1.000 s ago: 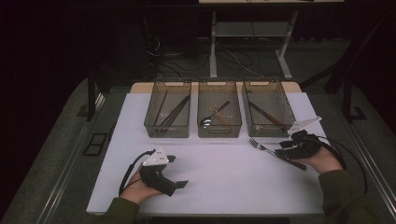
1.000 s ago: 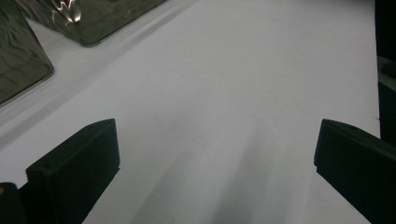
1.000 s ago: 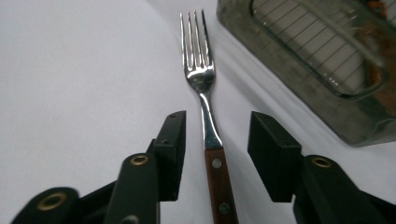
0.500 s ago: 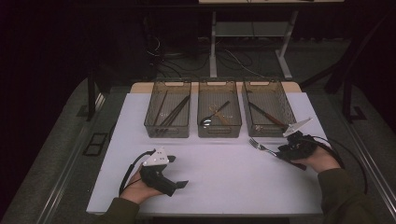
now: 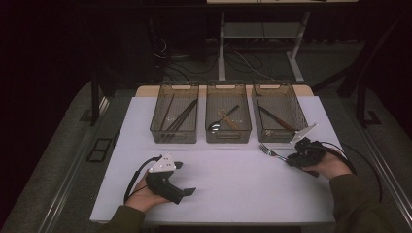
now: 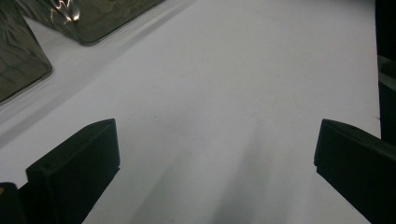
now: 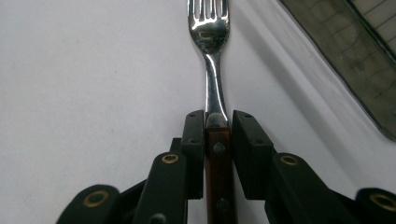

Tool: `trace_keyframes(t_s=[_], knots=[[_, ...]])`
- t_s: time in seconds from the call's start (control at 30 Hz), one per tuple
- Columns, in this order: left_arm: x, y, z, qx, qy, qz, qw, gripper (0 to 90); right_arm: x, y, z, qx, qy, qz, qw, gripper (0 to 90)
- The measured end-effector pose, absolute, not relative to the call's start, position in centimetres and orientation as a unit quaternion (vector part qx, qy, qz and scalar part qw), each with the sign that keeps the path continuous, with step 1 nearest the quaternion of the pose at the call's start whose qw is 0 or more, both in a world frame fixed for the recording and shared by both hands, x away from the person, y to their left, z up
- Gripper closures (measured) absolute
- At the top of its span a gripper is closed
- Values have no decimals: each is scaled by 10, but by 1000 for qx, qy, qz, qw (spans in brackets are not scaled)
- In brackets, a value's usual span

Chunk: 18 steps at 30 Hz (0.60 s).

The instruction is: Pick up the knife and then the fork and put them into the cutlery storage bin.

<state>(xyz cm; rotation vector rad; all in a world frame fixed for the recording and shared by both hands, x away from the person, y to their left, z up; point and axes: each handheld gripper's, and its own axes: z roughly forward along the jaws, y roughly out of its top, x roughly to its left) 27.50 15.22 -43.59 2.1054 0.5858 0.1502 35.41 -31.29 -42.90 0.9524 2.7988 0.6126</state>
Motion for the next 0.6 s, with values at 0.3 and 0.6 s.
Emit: trace_keyframes(t_s=[0.3, 0.6], knots=[[275, 152, -436, 855, 237, 59, 457, 0, 371, -293, -422, 283, 952, 110, 34, 760], [274, 152, -436, 856, 237, 58, 456, 0, 384, -274, -420, 269, 963, 31, 14, 776]])
